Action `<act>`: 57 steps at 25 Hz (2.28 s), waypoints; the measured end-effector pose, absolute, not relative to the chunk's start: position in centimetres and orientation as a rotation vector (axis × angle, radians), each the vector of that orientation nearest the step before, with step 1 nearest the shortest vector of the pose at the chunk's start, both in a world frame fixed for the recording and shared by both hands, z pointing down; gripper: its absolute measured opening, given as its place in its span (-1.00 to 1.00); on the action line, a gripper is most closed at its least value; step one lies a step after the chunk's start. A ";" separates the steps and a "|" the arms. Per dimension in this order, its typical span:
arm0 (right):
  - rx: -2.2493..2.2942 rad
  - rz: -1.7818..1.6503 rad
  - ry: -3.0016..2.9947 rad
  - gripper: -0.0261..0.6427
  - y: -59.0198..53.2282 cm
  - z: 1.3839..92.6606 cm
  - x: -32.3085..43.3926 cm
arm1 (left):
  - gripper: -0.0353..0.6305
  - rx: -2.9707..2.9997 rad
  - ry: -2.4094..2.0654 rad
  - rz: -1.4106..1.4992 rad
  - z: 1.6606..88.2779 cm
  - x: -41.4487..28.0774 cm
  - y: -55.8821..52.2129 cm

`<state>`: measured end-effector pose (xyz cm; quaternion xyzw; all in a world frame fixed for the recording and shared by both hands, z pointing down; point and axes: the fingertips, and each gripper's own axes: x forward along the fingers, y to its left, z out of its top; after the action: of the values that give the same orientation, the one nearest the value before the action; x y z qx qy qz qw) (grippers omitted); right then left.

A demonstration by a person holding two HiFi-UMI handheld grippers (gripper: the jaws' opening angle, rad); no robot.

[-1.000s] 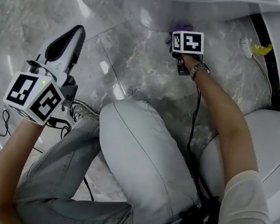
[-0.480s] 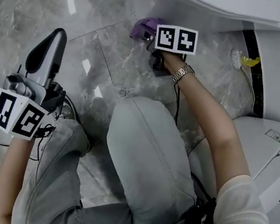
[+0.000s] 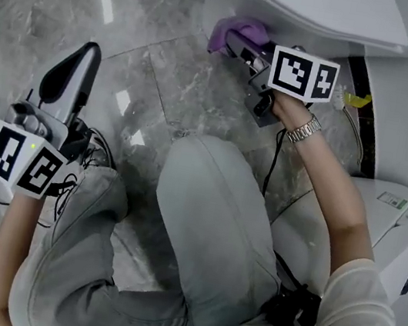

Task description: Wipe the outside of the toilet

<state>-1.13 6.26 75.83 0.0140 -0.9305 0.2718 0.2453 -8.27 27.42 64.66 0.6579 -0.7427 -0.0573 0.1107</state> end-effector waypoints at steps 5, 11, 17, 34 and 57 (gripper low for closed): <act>-0.073 0.714 -2.584 -0.54 8.0 70.2 -1.0 | -0.88 1.950 -2.200 -0.159 63.7 -8.9 27.3; -0.101 0.783 -2.683 -0.54 9.8 65.0 -0.6 | -0.88 1.974 -2.143 -0.148 65.5 -10.5 27.4; -0.108 0.998 -2.711 -0.54 10.7 67.1 -1.0 | -0.88 2.047 -2.102 -0.189 66.7 -12.1 25.0; 0.685 1.798 -2.166 -0.53 4.2 94.8 -4.7 | -0.88 2.341 -1.892 -0.204 70.7 -17.3 20.3; 0.619 1.964 -2.418 -0.54 5.1 76.0 -7.9 | -0.88 2.371 -1.845 -0.265 72.3 -18.6 20.0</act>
<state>-7.93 5.11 76.02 0.1948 -0.7611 0.6185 -0.0172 -18.56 19.97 72.25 0.7845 -0.6106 -0.0875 0.0629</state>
